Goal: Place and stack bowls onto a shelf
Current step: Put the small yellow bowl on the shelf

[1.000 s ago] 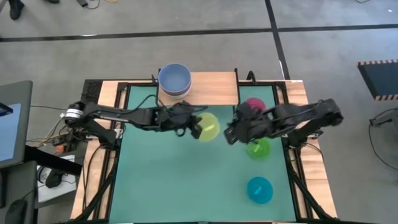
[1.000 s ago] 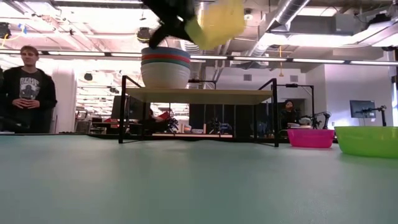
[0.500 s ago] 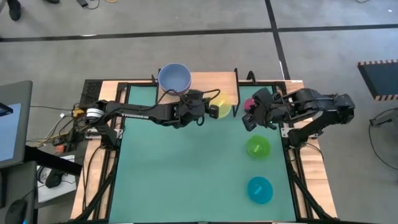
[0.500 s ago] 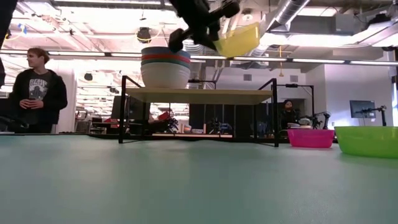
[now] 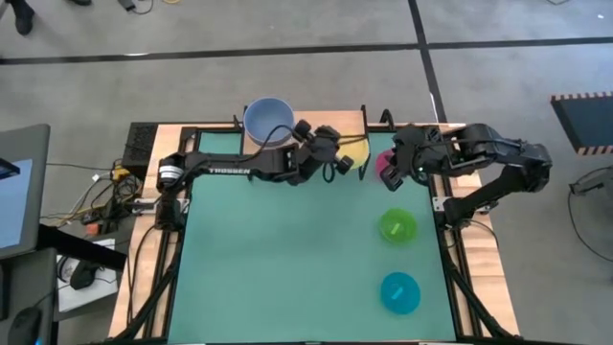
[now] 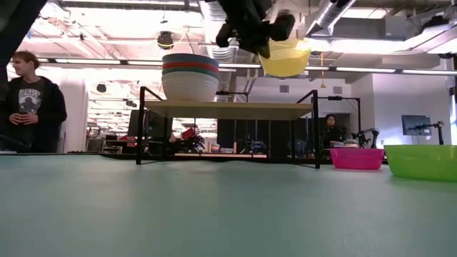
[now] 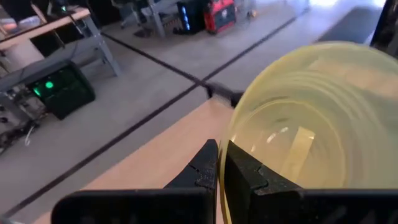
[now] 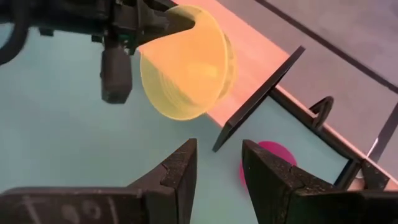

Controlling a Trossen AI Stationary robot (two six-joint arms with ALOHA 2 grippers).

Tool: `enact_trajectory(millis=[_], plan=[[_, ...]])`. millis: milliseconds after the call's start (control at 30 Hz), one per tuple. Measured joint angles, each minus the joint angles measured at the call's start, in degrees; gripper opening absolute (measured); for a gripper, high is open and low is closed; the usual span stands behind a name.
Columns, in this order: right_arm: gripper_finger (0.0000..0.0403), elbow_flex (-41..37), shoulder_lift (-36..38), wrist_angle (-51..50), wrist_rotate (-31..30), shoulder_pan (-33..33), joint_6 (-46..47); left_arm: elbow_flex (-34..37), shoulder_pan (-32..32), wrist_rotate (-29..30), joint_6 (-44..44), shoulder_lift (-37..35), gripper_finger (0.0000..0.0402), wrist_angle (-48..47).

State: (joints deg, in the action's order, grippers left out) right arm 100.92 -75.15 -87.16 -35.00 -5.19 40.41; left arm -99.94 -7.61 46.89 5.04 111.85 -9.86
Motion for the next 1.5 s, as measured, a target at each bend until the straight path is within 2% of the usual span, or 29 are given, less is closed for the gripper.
enact_trajectory(millis=[200,400,600,767,1267,1500], plan=[[0.0152,0.0,1.0,0.2,0.0,1.1,-1.5,-0.2,-4.6,-5.4,-2.2,0.0,0.0,-3.1],[0.0152,0.0,1.4,0.2,0.2,1.3,-1.5,-0.2,-7.1,-10.5,-11.9,0.0,0.0,-2.6],[0.0152,0.0,1.4,0.2,0.4,2.4,-1.0,-0.2,-8.6,-13.2,-22.3,0.0,0.0,-2.6],[0.0152,0.0,1.4,0.2,0.4,3.8,0.1,-0.2,-10.2,-18.7,-28.3,0.0,0.0,-2.7],[0.0152,0.0,1.2,0.6,1.4,7.7,0.3,-0.2,-14.8,-28.9,-32.5,-0.1,0.0,-2.7],[0.0152,0.0,1.2,0.7,2.2,8.8,0.2,-0.2,-15.3,-30.3,-33.2,-0.1,0.0019,-3.6]])
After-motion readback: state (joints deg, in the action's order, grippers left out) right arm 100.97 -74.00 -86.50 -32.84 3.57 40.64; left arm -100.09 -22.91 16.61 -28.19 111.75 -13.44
